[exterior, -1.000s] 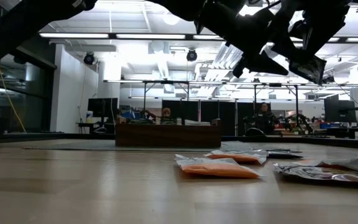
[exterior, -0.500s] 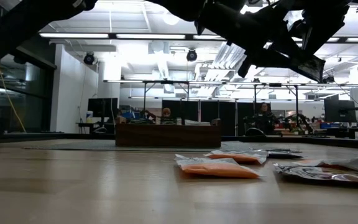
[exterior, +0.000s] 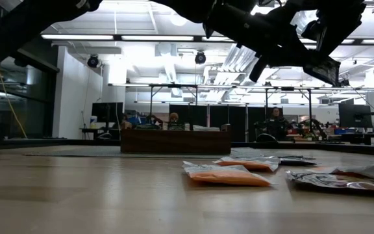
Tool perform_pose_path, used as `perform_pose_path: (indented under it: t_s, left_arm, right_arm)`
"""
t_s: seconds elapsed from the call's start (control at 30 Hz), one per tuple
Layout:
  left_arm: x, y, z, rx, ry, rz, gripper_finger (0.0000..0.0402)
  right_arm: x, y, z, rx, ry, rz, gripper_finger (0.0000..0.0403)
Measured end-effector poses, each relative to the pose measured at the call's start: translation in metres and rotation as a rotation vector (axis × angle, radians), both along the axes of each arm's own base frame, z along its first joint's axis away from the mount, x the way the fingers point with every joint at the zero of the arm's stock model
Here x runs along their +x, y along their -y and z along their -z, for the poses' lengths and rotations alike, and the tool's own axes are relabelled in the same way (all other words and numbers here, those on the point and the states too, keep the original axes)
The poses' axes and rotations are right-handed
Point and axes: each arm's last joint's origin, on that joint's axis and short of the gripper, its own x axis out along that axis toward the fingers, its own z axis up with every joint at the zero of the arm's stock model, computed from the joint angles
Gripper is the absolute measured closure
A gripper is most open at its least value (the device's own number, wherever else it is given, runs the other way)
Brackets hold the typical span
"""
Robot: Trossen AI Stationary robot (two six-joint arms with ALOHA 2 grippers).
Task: Pick & Place Tea
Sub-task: Put the violet tea bag into the left section of the wooden organizer
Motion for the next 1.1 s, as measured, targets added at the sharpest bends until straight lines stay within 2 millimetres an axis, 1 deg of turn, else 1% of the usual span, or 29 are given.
perform_pose_path:
  t_s: [0.2,0.43,0.57,0.63,0.77,0.9,1.1]
  left_arm:
    - [0.001,0.0,-0.001,0.01,0.014,-0.015,0.0401]
    - [0.001,-0.002,-0.008,0.047,0.053,-0.031,0.0401]
    - [0.0,-0.01,-0.008,0.055,0.053,-0.039,0.0401]
    - [0.0,-0.012,-0.008,0.045,0.055,-0.023,0.0401]
    - [0.001,-0.012,0.003,0.024,0.025,-0.001,0.0401]
    - [0.002,-0.012,-0.005,0.011,0.066,0.024,0.0401]
    - [0.001,-0.016,-0.003,0.026,0.051,0.002,0.0401]
  right_arm:
    - [-0.009,0.003,-0.006,0.033,0.04,0.041,0.0402]
    - [-0.033,0.014,-0.021,0.067,0.164,0.152,0.0402]
    - [-0.047,0.018,-0.027,0.063,0.222,0.211,0.0402]
    - [-0.05,0.02,-0.029,0.062,0.239,0.224,0.0398]
    - [-0.052,0.022,-0.03,0.059,0.244,0.242,0.0369]
    - [-0.047,0.022,-0.029,0.066,0.248,0.234,0.033]
    - [-0.047,0.025,-0.031,-0.002,0.265,0.271,0.0278]
